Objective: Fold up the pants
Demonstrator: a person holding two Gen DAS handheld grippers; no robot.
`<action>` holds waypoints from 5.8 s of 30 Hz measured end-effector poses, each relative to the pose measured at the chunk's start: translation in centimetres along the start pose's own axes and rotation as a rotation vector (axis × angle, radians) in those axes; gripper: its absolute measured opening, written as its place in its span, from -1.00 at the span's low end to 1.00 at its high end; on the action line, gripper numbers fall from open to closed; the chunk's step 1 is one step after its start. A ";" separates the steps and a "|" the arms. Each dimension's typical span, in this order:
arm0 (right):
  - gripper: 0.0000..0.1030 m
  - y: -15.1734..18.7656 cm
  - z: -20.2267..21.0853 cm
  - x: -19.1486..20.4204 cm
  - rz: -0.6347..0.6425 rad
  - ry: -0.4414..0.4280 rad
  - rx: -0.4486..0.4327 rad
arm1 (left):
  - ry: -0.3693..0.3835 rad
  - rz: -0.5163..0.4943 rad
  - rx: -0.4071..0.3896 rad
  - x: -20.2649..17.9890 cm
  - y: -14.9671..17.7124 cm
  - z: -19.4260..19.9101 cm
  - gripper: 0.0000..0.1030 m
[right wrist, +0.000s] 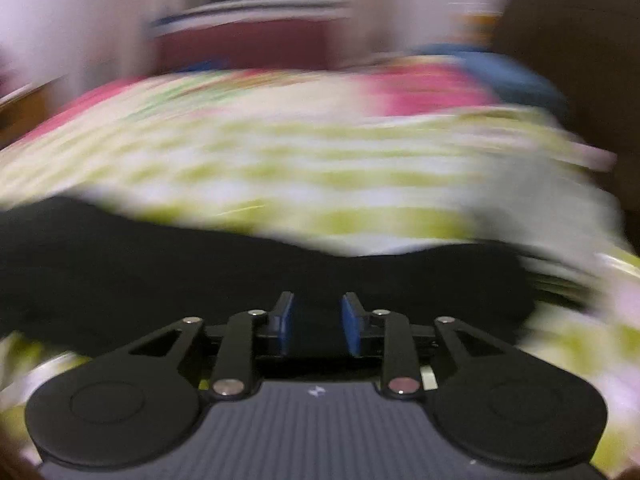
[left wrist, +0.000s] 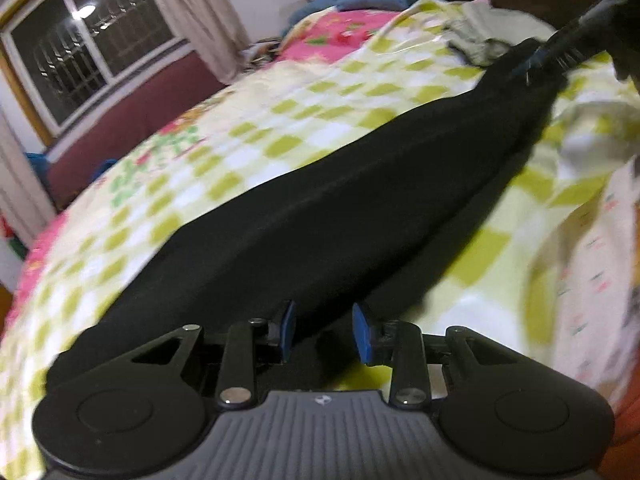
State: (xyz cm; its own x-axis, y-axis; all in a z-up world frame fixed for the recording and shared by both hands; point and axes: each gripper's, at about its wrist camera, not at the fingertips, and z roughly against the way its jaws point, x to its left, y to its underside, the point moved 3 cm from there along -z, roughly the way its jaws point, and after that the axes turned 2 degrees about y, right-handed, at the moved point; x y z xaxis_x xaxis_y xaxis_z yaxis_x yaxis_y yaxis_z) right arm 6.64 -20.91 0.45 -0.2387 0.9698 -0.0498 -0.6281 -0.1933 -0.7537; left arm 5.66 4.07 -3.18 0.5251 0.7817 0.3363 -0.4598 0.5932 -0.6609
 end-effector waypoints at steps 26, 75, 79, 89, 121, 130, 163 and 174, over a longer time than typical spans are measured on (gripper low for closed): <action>-0.91 -1.2 -7.2 19.1 0.670 -0.244 0.044 | 0.008 -0.178 0.034 5.2 4.0 -1.5 -0.44; -0.09 0.6 -7.1 34.2 1.045 -0.341 -0.165 | -0.463 -0.113 0.067 14.3 14.3 3.3 0.14; -0.69 0.1 -9.0 35.8 0.950 -0.358 -0.062 | -0.422 -0.088 0.182 15.4 15.3 1.2 -0.33; -0.47 -2.7 -7.3 32.3 0.645 -0.454 -0.020 | -0.479 0.009 0.231 15.6 15.5 4.2 -0.30; -0.62 8.9 -0.3 -19.3 -0.926 0.174 0.001 | 0.139 -0.257 -0.116 -10.4 -12.6 -6.6 -0.25; -0.98 10.2 -0.3 -20.9 -0.981 0.179 0.036 | 0.221 -0.318 -0.152 -14.4 -13.8 -7.3 -0.17; -0.18 11.0 1.3 -22.5 -1.198 -0.089 -0.203 | 0.232 -0.334 -0.149 -15.6 -14.7 -7.5 -0.15; 0.26 9.1 -0.3 -21.0 -1.098 0.052 -0.018 | 0.252 -0.328 -0.166 -15.7 -14.9 -7.4 -0.10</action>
State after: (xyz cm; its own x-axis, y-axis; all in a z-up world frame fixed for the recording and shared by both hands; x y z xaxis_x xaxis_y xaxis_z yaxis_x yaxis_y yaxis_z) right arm 6.19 -42.95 -5.54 0.4753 0.6178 0.6264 -0.4682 0.7805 -0.4144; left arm 9.58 -18.51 -3.60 0.7919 0.4734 0.3858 -0.1288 0.7471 -0.6521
